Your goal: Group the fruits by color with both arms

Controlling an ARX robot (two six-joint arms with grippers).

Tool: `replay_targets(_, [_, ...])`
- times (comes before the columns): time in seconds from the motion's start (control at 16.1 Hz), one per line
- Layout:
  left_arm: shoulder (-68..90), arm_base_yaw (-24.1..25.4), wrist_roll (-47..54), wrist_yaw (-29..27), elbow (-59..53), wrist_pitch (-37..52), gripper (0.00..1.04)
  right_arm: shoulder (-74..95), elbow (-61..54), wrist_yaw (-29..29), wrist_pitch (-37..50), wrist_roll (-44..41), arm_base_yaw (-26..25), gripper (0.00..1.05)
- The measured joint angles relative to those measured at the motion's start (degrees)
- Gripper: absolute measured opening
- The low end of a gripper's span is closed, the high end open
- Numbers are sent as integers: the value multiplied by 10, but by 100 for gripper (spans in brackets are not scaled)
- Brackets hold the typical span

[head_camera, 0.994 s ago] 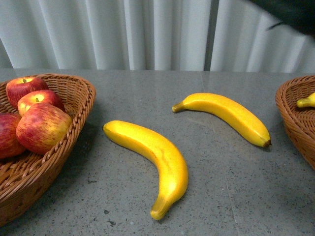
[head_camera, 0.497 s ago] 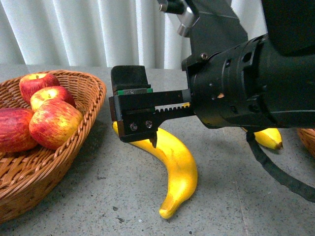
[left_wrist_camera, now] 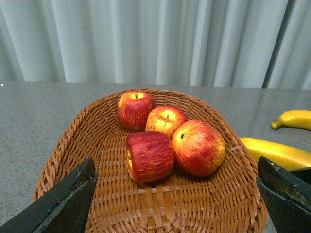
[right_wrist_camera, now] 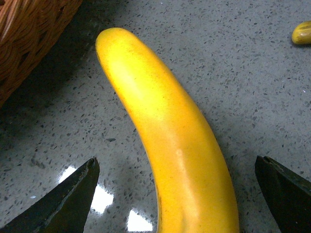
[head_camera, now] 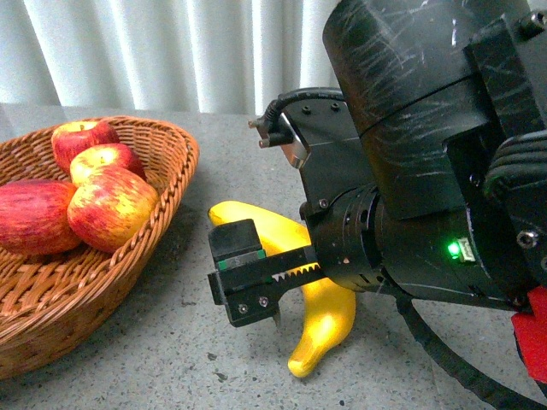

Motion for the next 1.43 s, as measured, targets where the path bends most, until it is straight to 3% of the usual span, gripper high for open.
replay_targets(0.5, [0, 0, 0, 0, 0, 0, 98, 18, 4, 13, 10, -30, 0, 95])
replay_targets(0.81, [0, 0, 0, 0, 0, 0, 98, 20, 1, 6, 26, -40, -10, 45])
replay_targets(0.87, [0, 0, 0, 0, 0, 0, 98, 20, 2, 3, 27, -39, -17, 39])
replay_targets(1.12, [0, 0, 0, 0, 0, 0, 98, -23, 9, -40, 30, -16, -85, 38])
replay_targets(1.43, [0, 0, 0, 0, 0, 0, 98, -105, -4, -128, 52, -6, -238, 38])
